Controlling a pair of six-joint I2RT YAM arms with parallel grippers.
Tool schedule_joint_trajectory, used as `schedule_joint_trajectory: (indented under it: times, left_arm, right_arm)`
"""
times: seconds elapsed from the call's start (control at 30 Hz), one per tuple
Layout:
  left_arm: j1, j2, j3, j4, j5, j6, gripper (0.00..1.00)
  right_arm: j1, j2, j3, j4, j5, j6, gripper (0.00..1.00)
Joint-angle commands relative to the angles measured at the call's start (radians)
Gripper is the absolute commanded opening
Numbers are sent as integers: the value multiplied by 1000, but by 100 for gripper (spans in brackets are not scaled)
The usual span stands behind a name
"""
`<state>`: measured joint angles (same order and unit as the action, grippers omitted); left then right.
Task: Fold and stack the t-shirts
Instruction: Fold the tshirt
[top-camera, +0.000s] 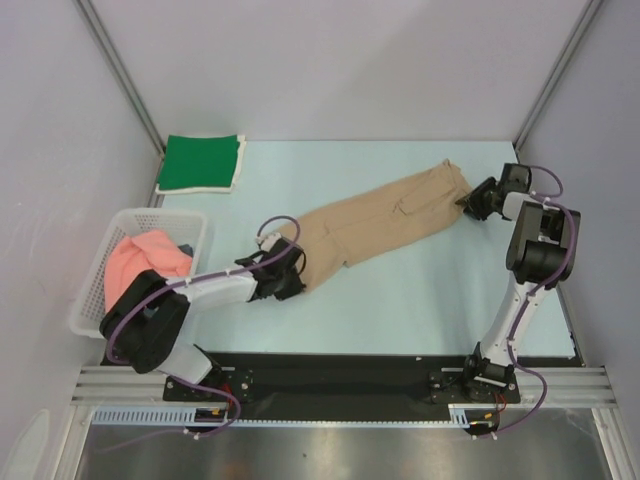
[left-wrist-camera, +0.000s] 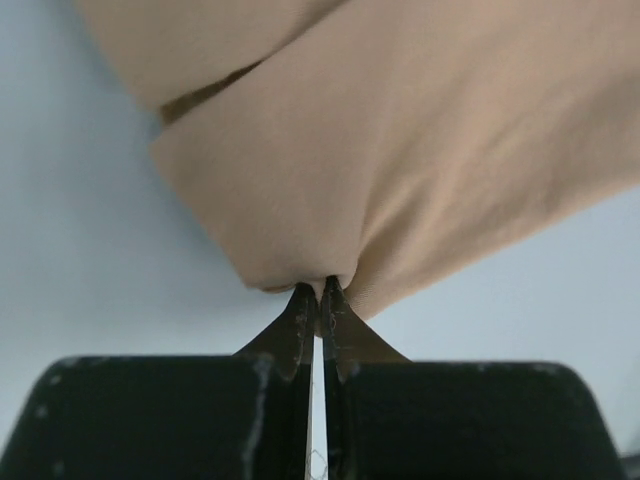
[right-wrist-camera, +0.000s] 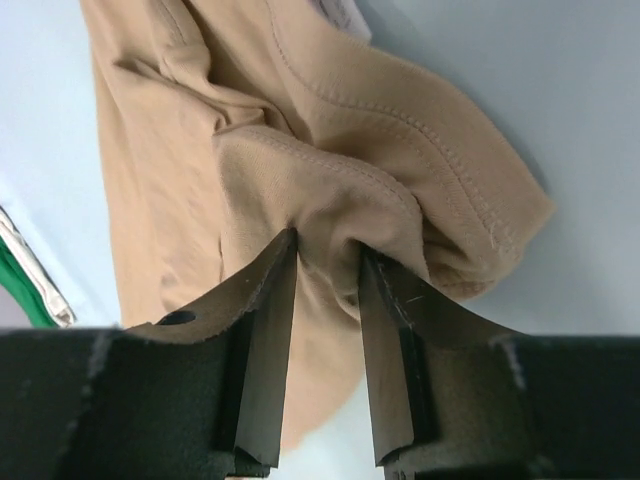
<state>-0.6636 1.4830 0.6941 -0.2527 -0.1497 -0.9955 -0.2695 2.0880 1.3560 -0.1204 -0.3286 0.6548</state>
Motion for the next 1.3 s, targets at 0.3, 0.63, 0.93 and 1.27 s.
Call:
schedule_joint_trajectory:
  times: [0.3, 0.63, 0.93, 1.27]
  left_arm:
    - [-432, 86, 36, 85, 140, -39, 0]
    - [-510, 226, 225, 84, 558, 319, 24]
    - [-386, 5, 311, 14, 683, 466, 94]
    - [-159, -216, 271, -178, 484, 468, 91]
  right_arm:
    - [105, 260, 350, -25, 53, -87, 37]
    - [164, 468, 799, -260, 28, -81, 39]
    - [182, 535, 902, -209, 49, -4, 6]
    - [181, 633, 1109, -168, 89, -75, 22]
